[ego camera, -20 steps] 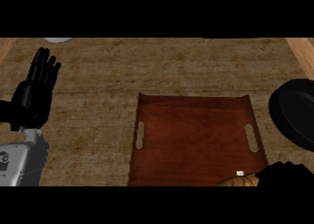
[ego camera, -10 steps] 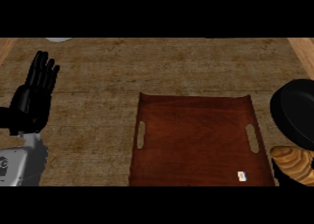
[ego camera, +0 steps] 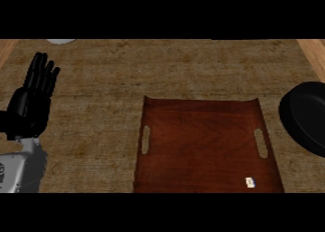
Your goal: Pick the croissant from the tray and place it in the pot
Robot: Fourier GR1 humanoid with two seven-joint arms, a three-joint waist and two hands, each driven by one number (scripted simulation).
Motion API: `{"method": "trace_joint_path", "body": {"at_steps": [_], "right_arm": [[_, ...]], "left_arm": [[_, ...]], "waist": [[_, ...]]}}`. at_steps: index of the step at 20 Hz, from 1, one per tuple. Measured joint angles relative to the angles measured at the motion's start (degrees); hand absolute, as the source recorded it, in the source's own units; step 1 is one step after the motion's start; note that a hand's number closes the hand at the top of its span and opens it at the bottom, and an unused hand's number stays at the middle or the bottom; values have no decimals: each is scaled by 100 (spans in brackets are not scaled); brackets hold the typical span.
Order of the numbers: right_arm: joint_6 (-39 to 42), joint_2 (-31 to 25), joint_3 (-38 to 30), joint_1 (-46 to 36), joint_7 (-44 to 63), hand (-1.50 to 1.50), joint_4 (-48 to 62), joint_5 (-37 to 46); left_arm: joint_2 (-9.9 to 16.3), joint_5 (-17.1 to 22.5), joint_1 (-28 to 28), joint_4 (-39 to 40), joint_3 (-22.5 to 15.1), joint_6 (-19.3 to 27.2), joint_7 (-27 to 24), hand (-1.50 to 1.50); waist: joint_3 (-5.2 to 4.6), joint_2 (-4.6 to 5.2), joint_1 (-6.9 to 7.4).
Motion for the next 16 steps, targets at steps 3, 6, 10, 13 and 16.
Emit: {"method": "trace_joint_path", "body": {"at_steps": [3,6,10,13,16], "right_arm": [[-95,-581,-606,-274,-662,150,1122,-526],[-348,-1054,-900,-521,-1340,150,2297,-711],[-810,-1463,-881,-926,-1915,150,3710,-591],[-932,-1742,-764,-1144,-2176,150,4627,-429],[-671,-1817,-718,-1367,-2134,-150,5397,-512]], "left_arm": [[-22,-15,-60,48,-40,-13,8,0],[-23,-35,-218,125,-31,28,63,0],[-54,-36,-76,23,-77,-27,48,0],[-75,-72,-187,184,-78,-25,-47,0],[-26,-27,-299,299,-8,-61,-40,0]], "waist": [[-5,10,32],[-8,18,63],[-12,17,102],[-14,25,110],[-15,33,129]]}}
